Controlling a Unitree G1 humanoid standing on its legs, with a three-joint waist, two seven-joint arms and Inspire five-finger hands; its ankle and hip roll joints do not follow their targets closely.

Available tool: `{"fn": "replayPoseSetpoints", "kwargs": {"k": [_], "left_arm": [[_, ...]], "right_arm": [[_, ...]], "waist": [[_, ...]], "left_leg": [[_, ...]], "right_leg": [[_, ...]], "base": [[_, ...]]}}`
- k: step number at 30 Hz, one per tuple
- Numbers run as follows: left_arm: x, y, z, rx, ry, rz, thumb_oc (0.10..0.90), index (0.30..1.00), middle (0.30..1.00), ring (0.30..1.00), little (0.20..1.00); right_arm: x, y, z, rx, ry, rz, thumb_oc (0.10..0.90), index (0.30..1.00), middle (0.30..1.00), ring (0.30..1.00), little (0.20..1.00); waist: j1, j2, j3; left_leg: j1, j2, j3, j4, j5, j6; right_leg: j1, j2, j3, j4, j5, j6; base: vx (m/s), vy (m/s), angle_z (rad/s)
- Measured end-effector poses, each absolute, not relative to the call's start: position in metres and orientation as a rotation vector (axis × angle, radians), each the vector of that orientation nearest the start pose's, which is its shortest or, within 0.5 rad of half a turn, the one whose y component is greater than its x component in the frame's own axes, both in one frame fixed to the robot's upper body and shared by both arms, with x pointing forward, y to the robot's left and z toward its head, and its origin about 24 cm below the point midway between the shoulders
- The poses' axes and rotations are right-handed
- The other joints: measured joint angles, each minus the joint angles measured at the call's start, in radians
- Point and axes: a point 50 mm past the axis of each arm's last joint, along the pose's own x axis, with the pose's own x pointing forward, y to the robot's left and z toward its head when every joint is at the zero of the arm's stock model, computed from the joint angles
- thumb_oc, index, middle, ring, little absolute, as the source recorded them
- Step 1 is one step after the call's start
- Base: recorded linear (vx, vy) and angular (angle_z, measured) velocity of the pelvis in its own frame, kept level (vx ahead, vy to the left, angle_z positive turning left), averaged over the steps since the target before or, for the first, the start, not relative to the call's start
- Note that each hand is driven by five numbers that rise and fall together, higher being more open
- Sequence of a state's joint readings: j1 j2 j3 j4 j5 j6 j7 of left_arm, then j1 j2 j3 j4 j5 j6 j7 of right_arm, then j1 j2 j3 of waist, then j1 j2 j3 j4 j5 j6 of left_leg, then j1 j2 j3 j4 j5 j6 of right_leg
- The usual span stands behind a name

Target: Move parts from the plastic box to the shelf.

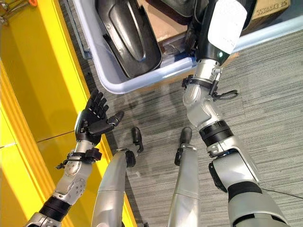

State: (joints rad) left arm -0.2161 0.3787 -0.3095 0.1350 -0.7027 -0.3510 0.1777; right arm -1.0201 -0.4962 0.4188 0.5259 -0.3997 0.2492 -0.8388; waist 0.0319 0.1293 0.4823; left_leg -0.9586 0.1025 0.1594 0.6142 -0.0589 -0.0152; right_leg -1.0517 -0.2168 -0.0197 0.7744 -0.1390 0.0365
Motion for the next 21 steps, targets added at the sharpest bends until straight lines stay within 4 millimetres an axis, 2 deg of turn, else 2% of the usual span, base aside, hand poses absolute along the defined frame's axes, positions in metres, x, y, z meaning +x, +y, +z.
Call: {"fn": "replayPoseSetpoints", "kwargs": {"k": [1,3,7,10,11,12,15,16,19,21], "left_arm": [[0.286,0.164,0.084,-0.337,-0.238,-0.061,0.9,1.0,1.0,1.0,1.0],[0.284,0.164,0.082,-0.336,-0.231,-0.073,0.9,1.0,1.0,1.0,1.0],[0.28,0.166,0.082,-0.341,-0.236,-0.081,0.9,1.0,1.0,1.0,1.0],[0.279,0.167,0.08,-0.338,-0.21,-0.078,0.9,1.0,1.0,1.0,1.0],[0.278,0.172,0.078,-0.337,-0.199,-0.058,0.9,1.0,1.0,1.0,1.0],[0.278,0.175,0.078,-0.336,-0.192,-0.05,0.9,1.0,1.0,1.0,1.0],[0.277,0.177,0.079,-0.337,-0.187,-0.042,0.9,1.0,1.0,1.0,1.0],[0.277,0.179,0.081,-0.338,-0.187,-0.039,0.9,1.0,1.0,1.0,1.0],[0.276,0.181,0.078,-0.335,-0.168,-0.029,0.9,1.0,1.0,1.0,1.0],[0.275,0.183,0.074,-0.334,-0.147,-0.02,0.9,1.0,1.0,1.0,1.0]], "right_arm": [[0.377,-0.169,0.254,-0.947,-0.685,-0.748,0.4,0.3,0.3,0.3,0.3],[0.379,-0.174,0.225,-0.945,-0.548,-0.674,0.4,0.3,0.3,0.3,0.3],[0.374,-0.176,0.194,-0.952,-0.459,-0.61,0.4,0.3,0.3,0.3,0.3],[0.367,-0.175,0.173,-0.878,-0.394,-0.562,0.4,0.3,0.3,0.3,0.3],[0.357,-0.173,0.153,-0.825,-0.352,-0.537,0.4,0.3,0.3,0.3,0.3],[0.353,-0.171,0.144,-0.809,-0.339,-0.519,0.4,0.3,0.3,0.3,0.3],[0.338,-0.166,0.131,-0.752,-0.348,-0.484,0.4,0.3,0.3,0.3,0.3],[0.333,-0.166,0.127,-0.714,-0.338,-0.483,0.4,0.3,0.3,0.3,0.3],[0.323,-0.176,0.111,-0.653,-0.278,-0.545,0.4,0.3,0.3,0.3,0.3],[0.319,-0.186,0.106,-0.613,-0.238,-0.594,0.4,0.3,0.3,0.3,0.3]], "waist": [[-0.001,0.0,0.001],[-0.002,-0.001,0.001],[-0.003,-0.003,0.001],[-0.005,-0.01,0.004],[-0.01,-0.023,0.011],[-0.019,-0.029,0.012],[-0.033,-0.045,0.019],[-0.034,-0.058,0.026],[-0.047,-0.083,0.033],[-0.061,-0.088,0.036]], "left_leg": [[0.02,0.0,0.0,-0.011,0.001,-0.001],[0.114,0.0,-0.009,-0.067,0.01,-0.007],[0.236,0.0,-0.007,-0.159,0.03,-0.017],[0.323,0.001,-0.006,-0.221,0.043,-0.024],[0.398,0.002,-0.003,-0.265,0.048,-0.028],[0.429,0.003,-0.003,-0.283,0.051,-0.029],[0.508,0.003,-0.001,-0.342,0.069,-0.032],[0.547,0.004,0.004,-0.37,0.076,-0.031],[0.639,0.009,0.008,-0.412,0.08,-0.033],[0.695,0.009,0.018,-0.454,0.092,-0.032]], "right_leg": [[0.02,0.002,-0.004,-0.009,0.0,0.0],[0.121,0.006,-0.023,-0.062,0.004,0.002],[0.24,0.015,-0.04,-0.135,0.018,0.002],[0.321,0.022,-0.049,-0.178,0.021,0.004],[0.39,0.029,-0.052,-0.212,0.023,0.004],[0.421,0.03,-0.057,-0.228,0.025,0.004],[0.497,0.036,-0.071,-0.276,0.034,0.004],[0.534,0.039,-0.072,-0.297,0.04,0.003],[0.631,0.051,-0.075,-0.355,0.051,0.01],[0.688,0.057,-0.075,-0.404,0.069,0.016]], "base": [[0.0,-0.091,0.01],[0.01,-0.083,0.04],[0.03,-0.061,-0.03],[0.04,-0.051,-0.02],[0.04,-0.049,-0.06],[0.04,-0.054,-0.01],[-0.02,-0.036,0.0],[0.04,-0.008,-0.06],[0.08,-0.006,-0.06],[0.11,-0.011,-0.08]]}}
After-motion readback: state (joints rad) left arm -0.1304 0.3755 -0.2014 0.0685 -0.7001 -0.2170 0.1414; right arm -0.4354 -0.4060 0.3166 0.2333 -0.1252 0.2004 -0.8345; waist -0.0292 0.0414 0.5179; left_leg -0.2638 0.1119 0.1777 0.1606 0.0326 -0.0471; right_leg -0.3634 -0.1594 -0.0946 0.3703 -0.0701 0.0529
